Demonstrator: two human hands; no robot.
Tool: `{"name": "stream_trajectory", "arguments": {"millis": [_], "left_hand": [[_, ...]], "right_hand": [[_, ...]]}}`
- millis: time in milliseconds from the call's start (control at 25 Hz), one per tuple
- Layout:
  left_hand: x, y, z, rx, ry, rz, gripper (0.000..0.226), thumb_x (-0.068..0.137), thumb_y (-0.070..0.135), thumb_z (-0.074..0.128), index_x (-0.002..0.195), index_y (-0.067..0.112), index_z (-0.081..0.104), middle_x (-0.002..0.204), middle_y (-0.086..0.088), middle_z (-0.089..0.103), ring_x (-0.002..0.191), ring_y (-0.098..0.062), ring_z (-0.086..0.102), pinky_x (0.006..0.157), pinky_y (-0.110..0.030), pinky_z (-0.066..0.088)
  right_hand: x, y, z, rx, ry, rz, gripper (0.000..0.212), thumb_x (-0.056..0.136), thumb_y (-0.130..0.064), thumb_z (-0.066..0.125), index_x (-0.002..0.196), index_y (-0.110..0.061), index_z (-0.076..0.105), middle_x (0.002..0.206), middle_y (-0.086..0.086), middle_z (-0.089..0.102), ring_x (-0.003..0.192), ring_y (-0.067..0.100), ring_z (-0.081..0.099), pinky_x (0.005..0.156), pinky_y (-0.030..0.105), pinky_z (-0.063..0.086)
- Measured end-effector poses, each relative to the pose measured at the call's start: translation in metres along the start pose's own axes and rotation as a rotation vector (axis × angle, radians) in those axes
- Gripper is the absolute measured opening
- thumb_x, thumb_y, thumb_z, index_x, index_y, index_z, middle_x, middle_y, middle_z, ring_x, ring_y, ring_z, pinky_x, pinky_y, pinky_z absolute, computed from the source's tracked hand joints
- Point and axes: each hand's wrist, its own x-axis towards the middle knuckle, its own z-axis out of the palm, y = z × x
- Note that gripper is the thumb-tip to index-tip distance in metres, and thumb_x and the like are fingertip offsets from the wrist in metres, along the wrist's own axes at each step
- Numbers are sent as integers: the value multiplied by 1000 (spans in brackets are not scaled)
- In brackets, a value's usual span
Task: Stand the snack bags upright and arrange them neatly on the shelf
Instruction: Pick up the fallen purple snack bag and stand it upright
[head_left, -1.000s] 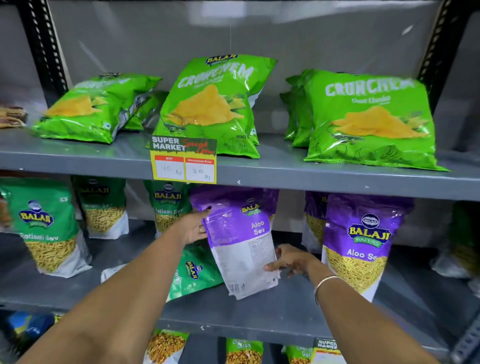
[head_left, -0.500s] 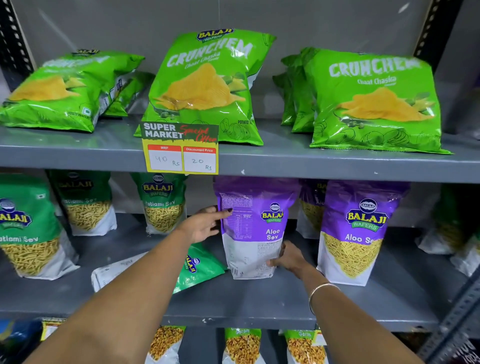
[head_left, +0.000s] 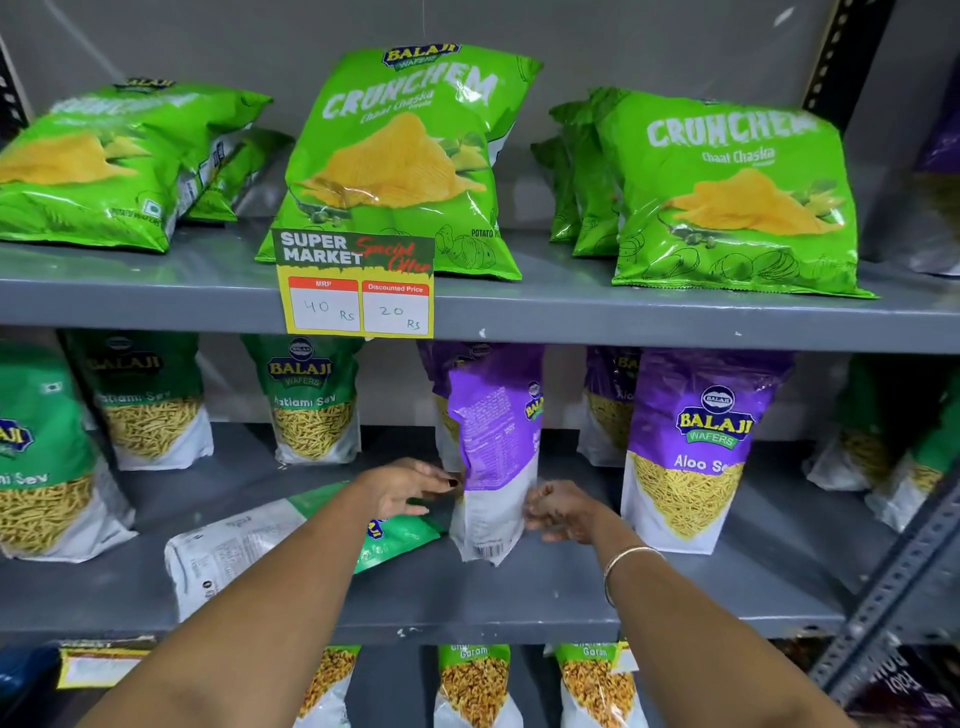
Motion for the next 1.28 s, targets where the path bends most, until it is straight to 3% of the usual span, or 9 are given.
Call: {"name": "stream_trajectory", "arguments": {"millis": [200, 280, 400, 480, 720, 840, 960, 1120, 1280], "left_hand": [[19, -6, 19, -123, 169, 145, 37, 78, -2, 66, 102, 21, 49, 101, -3, 56, 96, -14, 52, 91, -34, 32], [22, -5, 26, -148, 196, 172, 66, 79, 0, 68, 133, 18, 35, 114, -9, 57, 106, -17, 48, 90, -33, 31], [26, -1, 33, 55, 300, 205, 68, 74, 16, 75, 133, 11, 42, 128, -12, 52, 113, -18, 48, 94, -29, 36], [28, 3, 33, 175, 373, 210, 78, 60, 31, 83, 125, 6, 48, 133, -12, 47, 121, -23, 48, 101, -29, 40], [22, 6, 33, 78, 288, 189, 93, 72, 7, 76, 143, 5, 16, 140, -12, 46, 132, -27, 43, 104, -32, 34], [26, -1, 25, 104, 294, 155, 70, 66, 6, 79, 125, 9, 42, 129, -16, 56, 123, -28, 50, 103, -37, 38], [31, -4, 21, 100, 379, 187, 48, 57, 10, 85, 85, 12, 46, 110, -17, 58, 105, -26, 55, 93, -34, 45], [24, 0, 32, 80, 483, 183, 66, 66, 5, 79, 113, 8, 34, 115, -8, 53, 110, -21, 50, 95, -33, 41], [24, -6, 33, 60, 444, 224, 61, 66, 5, 79, 120, 4, 51, 124, -11, 63, 115, -25, 58, 97, -29, 43]], "right_hand": [[-13, 3, -6, -41, -278, -28, 71, 76, -24, 72, 133, -37, 32, 127, -8, 55, 122, 11, 49, 78, 23, 46], [-12, 5, -1, -64, -283, -33, 95, 69, -30, 76, 142, -35, 15, 142, -7, 44, 131, 12, 42, 84, 25, 45], [-14, 1, 5, -134, -180, -113, 109, 62, -36, 78, 145, -23, 8, 149, -3, 25, 135, 15, 35, 94, 32, 42], [-13, -1, 5, -172, -87, -173, 97, 69, -28, 78, 141, -12, 14, 138, 0, 25, 133, 18, 34, 100, 30, 43], [-16, -6, -9, -93, -104, -237, 56, 78, -12, 71, 124, -19, 41, 93, -5, 57, 75, 10, 56, 49, 19, 43], [-13, -5, -28, -30, -97, -235, 33, 81, -2, 66, 107, -12, 49, 75, 1, 59, 41, 5, 56, 37, 16, 46], [-10, -6, -37, 28, -49, -238, 34, 80, 0, 66, 107, -13, 49, 77, 3, 60, 52, 12, 61, 48, 24, 54], [-4, -5, -40, 4, -67, -271, 29, 76, -5, 71, 99, -14, 56, 80, 5, 61, 64, 15, 55, 58, 27, 50], [-1, -7, -39, -5, -51, -282, 23, 76, -6, 71, 87, -19, 56, 80, 1, 60, 68, 16, 56, 59, 28, 48]]}}
